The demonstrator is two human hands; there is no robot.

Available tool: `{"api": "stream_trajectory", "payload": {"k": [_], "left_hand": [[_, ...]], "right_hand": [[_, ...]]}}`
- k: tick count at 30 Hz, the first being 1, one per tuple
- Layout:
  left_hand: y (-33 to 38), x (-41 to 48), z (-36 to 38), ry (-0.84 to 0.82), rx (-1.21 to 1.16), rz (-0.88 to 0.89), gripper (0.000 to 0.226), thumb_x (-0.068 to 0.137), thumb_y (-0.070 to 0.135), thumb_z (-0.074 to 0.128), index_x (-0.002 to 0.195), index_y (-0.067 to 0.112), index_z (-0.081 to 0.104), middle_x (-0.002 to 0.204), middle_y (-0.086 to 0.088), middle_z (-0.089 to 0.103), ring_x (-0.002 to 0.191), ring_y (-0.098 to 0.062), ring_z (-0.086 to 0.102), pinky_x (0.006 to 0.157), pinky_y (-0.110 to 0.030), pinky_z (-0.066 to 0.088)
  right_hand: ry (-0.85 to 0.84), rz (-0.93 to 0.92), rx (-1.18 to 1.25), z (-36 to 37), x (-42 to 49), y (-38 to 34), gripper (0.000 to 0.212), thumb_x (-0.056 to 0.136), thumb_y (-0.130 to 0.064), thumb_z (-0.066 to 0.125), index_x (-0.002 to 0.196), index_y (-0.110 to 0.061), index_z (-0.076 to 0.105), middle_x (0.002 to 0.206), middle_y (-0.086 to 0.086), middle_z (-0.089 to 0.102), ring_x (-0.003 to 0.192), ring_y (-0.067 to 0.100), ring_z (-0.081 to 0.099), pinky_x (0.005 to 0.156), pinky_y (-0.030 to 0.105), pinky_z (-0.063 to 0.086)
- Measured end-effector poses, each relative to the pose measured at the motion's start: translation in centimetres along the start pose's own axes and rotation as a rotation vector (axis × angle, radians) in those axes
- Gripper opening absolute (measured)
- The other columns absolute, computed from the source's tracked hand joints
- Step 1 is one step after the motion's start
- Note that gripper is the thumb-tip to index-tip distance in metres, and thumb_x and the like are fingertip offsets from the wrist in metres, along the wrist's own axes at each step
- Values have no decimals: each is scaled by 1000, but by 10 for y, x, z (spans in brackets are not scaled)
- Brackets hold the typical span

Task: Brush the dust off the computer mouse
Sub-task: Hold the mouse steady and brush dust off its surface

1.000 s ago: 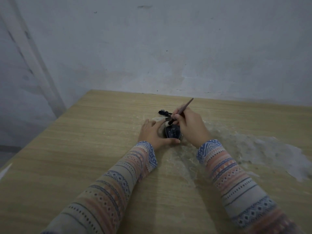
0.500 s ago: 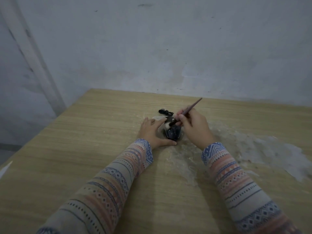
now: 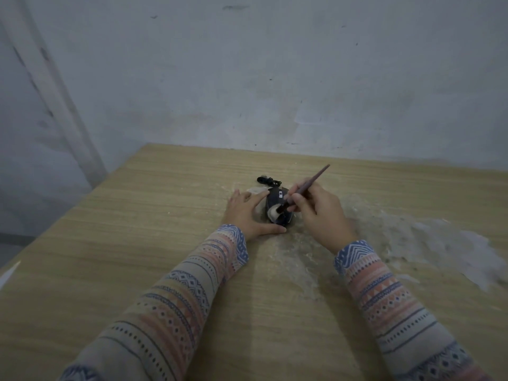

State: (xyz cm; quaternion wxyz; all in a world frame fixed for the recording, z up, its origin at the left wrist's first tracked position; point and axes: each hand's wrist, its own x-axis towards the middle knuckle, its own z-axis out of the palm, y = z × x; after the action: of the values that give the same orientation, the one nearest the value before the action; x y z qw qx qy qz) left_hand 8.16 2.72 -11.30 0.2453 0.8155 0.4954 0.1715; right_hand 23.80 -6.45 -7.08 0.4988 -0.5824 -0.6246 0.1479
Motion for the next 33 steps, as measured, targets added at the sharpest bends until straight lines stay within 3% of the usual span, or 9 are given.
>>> {"api": "stream_trajectory", "payload": {"k": [3, 7, 11, 15, 17, 24, 33], "left_hand": [[-1, 1, 1, -3, -3, -15, 105, 54, 69, 76, 144, 42, 29, 154, -8, 26, 146, -29, 3, 119, -44, 7], [-1, 2, 1, 4, 16, -3, 105, 54, 70, 74, 145, 41, 29, 153, -9, 28, 146, -30, 5, 118, -43, 6], [-2, 2, 1, -2, -4, -13, 106, 52, 70, 75, 144, 43, 29, 153, -7, 28, 146, -29, 3, 119, -45, 7], [-1, 2, 1, -10, 2, -13, 107, 53, 71, 75, 145, 43, 28, 154, -6, 26, 146, -29, 2, 119, -45, 7], [-1, 1, 1, -14, 1, -11, 107, 53, 70, 75, 145, 43, 27, 155, -6, 25, 147, -29, 1, 119, -44, 7], [1, -1, 0, -9, 6, -2, 106, 54, 69, 76, 145, 42, 28, 154, -5, 26, 146, -27, 2, 118, -43, 5], [0, -1, 1, -12, -21, -13, 108, 52, 69, 77, 145, 42, 27, 155, -3, 25, 147, -27, -1, 119, -46, 7]], "right_hand": [[53, -24, -19, -1, -2, -1, 30, 96, -8, 51, 90, -36, 57, 92, -8, 67, 85, 7, 70, 81, 36, 59], [-39, -13, -24, 0, -5, -3, 27, 97, -10, 52, 90, -35, 56, 90, -9, 68, 80, 5, 70, 79, 38, 60], [77, 4, -9, -2, -6, -3, 24, 97, -11, 51, 93, -34, 57, 92, -6, 68, 85, 8, 70, 82, 39, 58], [17, 39, -12, -2, -8, -3, 20, 99, -15, 50, 93, -34, 55, 90, -7, 68, 78, 6, 70, 80, 39, 59], [80, 28, -17, -4, -9, -3, 17, 99, -16, 49, 95, -30, 56, 92, -6, 68, 81, 7, 70, 79, 38, 59], [109, 57, -56, -6, -13, -2, 12, 97, -19, 48, 96, -15, 60, 85, 6, 67, 76, 24, 67, 72, 51, 56], [200, 69, -100, -8, -11, 1, 15, 97, -22, 49, 96, -14, 61, 82, 3, 67, 74, 19, 67, 70, 46, 57]]}}
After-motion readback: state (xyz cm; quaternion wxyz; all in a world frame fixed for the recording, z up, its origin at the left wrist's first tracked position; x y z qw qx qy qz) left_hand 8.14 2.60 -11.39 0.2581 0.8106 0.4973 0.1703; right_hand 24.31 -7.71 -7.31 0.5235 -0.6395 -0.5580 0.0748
